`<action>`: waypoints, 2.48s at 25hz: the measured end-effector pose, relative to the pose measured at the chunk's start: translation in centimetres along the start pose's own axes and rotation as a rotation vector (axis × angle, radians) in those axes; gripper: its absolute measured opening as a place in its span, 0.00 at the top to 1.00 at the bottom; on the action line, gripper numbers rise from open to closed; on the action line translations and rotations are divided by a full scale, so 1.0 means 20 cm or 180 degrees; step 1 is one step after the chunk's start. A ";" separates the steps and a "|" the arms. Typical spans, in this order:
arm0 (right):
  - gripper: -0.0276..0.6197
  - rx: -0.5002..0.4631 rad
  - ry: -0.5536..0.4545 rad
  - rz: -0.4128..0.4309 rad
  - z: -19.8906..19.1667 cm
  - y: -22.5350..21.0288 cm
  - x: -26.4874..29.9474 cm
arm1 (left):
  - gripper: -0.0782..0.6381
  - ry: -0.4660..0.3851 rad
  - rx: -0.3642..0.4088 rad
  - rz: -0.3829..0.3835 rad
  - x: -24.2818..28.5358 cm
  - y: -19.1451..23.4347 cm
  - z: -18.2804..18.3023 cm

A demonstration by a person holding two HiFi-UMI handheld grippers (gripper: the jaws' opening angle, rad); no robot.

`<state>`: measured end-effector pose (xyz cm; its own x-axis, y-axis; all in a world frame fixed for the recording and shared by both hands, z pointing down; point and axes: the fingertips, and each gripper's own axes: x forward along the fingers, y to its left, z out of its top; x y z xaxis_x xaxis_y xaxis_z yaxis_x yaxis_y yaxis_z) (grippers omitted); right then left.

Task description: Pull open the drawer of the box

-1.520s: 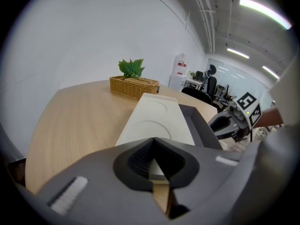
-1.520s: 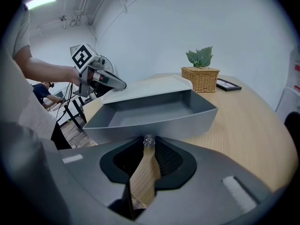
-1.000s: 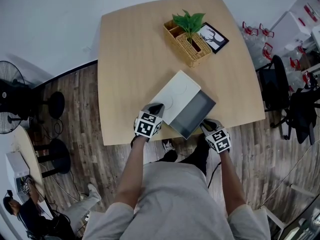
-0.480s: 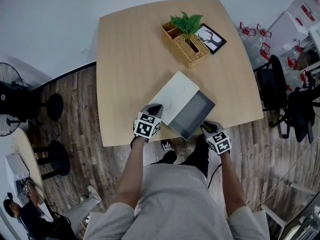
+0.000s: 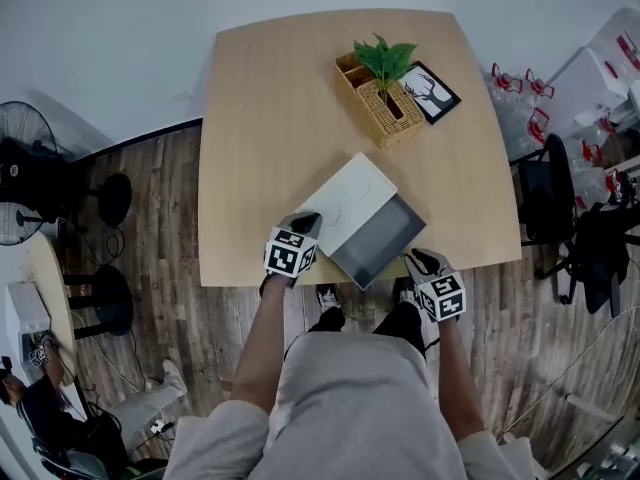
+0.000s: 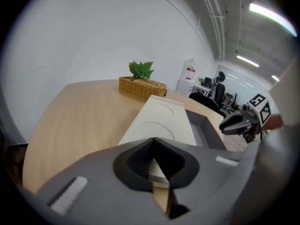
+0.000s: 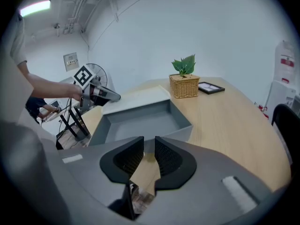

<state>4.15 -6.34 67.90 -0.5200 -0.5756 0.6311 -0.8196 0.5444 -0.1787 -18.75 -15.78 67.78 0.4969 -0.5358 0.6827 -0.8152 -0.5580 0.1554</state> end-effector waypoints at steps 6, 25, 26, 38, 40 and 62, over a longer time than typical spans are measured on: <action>0.84 -0.0071 -0.0161 0.0361 0.20 0.07 0.04 | 0.82 -0.0121 -0.0376 0.0095 -0.07 -0.15 0.02; 0.84 -0.0601 -0.0235 0.1032 0.34 -0.06 -0.02 | 0.82 -0.0639 -0.1281 0.0947 -0.22 -0.74 -0.06; 0.84 -0.0619 -0.0236 0.1060 0.33 -0.07 -0.03 | 0.82 -0.0658 -0.1325 0.1000 -0.23 -0.76 -0.08; 0.84 -0.0797 -0.0257 0.1296 0.27 -0.07 -0.14 | 0.82 -0.0783 -0.1450 0.1364 -0.30 -0.93 -0.10; 0.84 -0.0789 -0.0282 0.1309 0.28 -0.07 -0.16 | 0.82 -0.0768 -0.1451 0.1384 -0.31 -0.94 -0.10; 0.84 -0.0806 -0.0337 0.1334 0.26 -0.08 -0.19 | 0.82 -0.0804 -0.1451 0.1449 -0.30 -1.00 -0.13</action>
<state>6.12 -8.25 61.82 -0.8244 -0.3272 0.4618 -0.4575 0.8656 -0.2034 -6.11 0.24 62.47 0.0845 -0.8155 0.5726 -0.9753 0.0500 0.2151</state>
